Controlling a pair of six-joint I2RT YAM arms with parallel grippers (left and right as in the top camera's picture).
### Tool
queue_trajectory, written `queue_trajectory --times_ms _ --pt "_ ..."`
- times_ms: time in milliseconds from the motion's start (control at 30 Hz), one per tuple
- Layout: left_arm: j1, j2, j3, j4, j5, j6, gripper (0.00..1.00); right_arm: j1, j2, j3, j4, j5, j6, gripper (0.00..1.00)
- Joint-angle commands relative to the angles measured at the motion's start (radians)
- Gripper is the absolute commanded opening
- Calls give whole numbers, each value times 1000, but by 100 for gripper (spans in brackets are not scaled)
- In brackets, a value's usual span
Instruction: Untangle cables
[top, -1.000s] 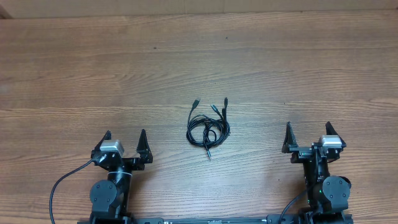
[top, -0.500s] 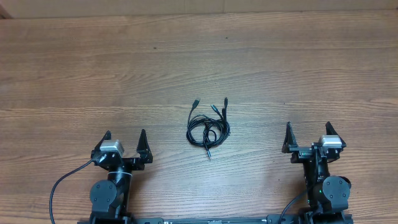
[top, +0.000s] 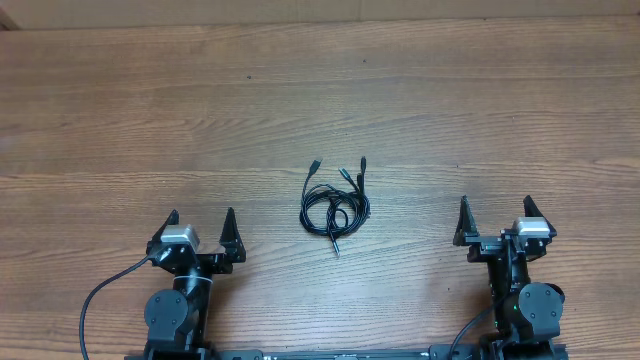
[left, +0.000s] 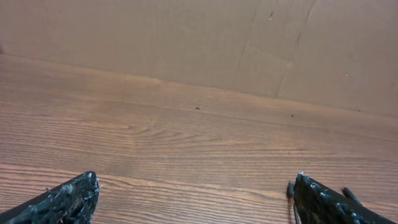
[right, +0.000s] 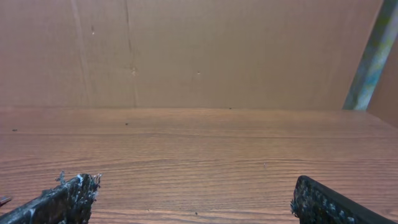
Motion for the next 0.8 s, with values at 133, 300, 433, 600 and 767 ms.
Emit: queue_trajectory --times_ms 133,300,433,600,767 --pt "6 -11 19 -20 38 47 100 2 -9 -10 3 14 -5 100" --pt "6 -10 60 -91 37 66 100 2 -9 -10 3 14 -5 100" --pt "6 -10 90 -145 27 66 100 2 -9 -10 3 14 -5 100" --pt "6 5 129 -204 -14 66 100 2 -9 -10 3 14 -5 100" --pt "6 69 152 -204 -16 66 100 2 -9 -10 3 13 -5 100"
